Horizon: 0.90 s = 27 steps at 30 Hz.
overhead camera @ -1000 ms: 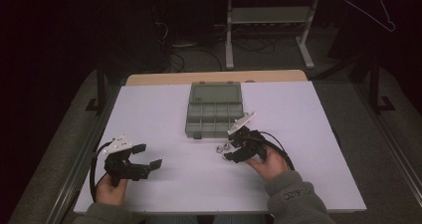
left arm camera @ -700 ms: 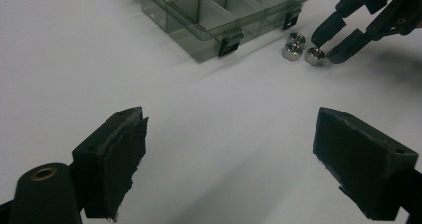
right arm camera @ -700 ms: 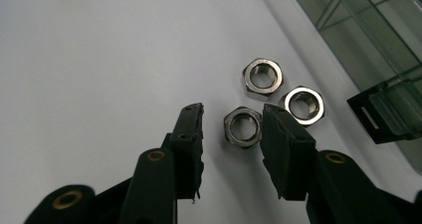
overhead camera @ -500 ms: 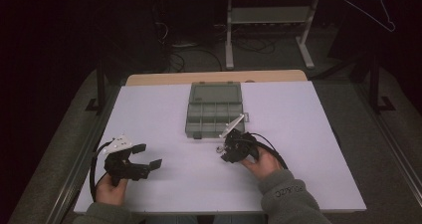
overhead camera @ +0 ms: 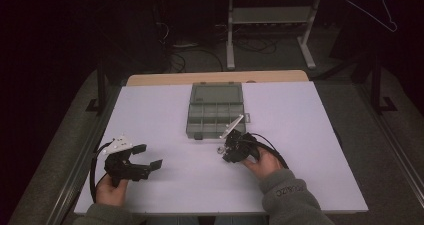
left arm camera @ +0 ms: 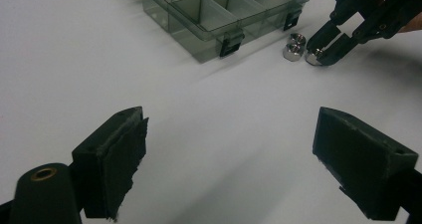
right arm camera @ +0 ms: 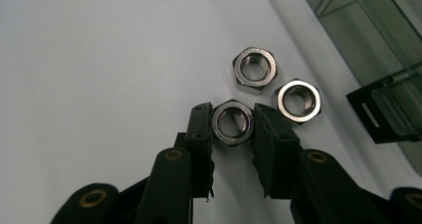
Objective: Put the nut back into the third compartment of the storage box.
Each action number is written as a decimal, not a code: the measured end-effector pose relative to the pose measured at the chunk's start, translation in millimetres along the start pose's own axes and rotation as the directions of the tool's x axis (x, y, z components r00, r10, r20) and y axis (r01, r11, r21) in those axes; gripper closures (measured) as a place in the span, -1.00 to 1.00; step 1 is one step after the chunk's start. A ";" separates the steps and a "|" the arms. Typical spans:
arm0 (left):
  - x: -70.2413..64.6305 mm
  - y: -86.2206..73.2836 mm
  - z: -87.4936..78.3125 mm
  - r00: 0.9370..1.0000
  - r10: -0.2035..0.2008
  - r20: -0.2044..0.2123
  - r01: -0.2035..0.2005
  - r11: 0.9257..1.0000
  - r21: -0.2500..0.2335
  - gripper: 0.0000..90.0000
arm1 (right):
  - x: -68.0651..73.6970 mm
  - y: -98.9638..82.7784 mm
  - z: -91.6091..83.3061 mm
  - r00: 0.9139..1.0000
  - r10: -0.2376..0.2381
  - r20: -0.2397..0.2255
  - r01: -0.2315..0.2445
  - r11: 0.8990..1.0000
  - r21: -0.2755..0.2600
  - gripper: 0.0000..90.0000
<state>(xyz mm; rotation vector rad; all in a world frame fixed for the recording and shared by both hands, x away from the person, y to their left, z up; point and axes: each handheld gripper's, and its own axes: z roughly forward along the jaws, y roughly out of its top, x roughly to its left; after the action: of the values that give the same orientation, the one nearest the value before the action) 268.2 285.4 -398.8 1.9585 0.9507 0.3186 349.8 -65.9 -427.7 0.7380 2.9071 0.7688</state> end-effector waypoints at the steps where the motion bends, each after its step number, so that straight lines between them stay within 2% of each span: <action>1: 0.0 0.0 0.0 1.000 0.000 0.000 0.000 1.000 0.000 -0.71 | 0.0 0.0 0.0 1.000 0.000 0.000 0.000 1.000 0.000 0.54; 11: 0.1 0.3 -0.3 1.000 0.001 0.000 -0.001 1.000 0.004 -0.71 | -8.7 22.1 -28.7 1.000 -0.007 -0.011 0.007 0.999 -0.052 0.54; 13: 0.1 0.3 -0.2 1.000 0.001 0.000 -0.001 1.000 0.003 -0.71 | -14.0 28.0 -34.2 1.000 -0.010 -0.004 0.010 0.998 -0.063 0.54; 17: 0.0 0.5 -0.2 1.000 0.001 0.000 -0.001 1.000 0.004 -0.71 | -30.5 42.2 -44.7 1.000 0.016 0.000 -0.015 0.996 -0.083 0.54; 23: 0.0 0.7 -0.1 1.000 -0.001 0.000 0.001 1.000 0.001 -0.71 | -47.1 57.3 -52.3 0.999 0.029 0.014 -0.027 0.995 -0.092 0.54; 27: -0.1 0.8 0.3 1.000 -0.001 0.000 0.001 1.000 0.000 -0.71 | -64.2 73.4 -56.9 0.999 0.041 0.029 -0.038 0.995 -0.088 0.54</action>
<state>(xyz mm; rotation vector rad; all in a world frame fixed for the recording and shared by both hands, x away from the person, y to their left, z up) 268.7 284.8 -398.3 1.9586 0.9513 0.3177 429.5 -65.3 -347.7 0.7931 2.8186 0.8745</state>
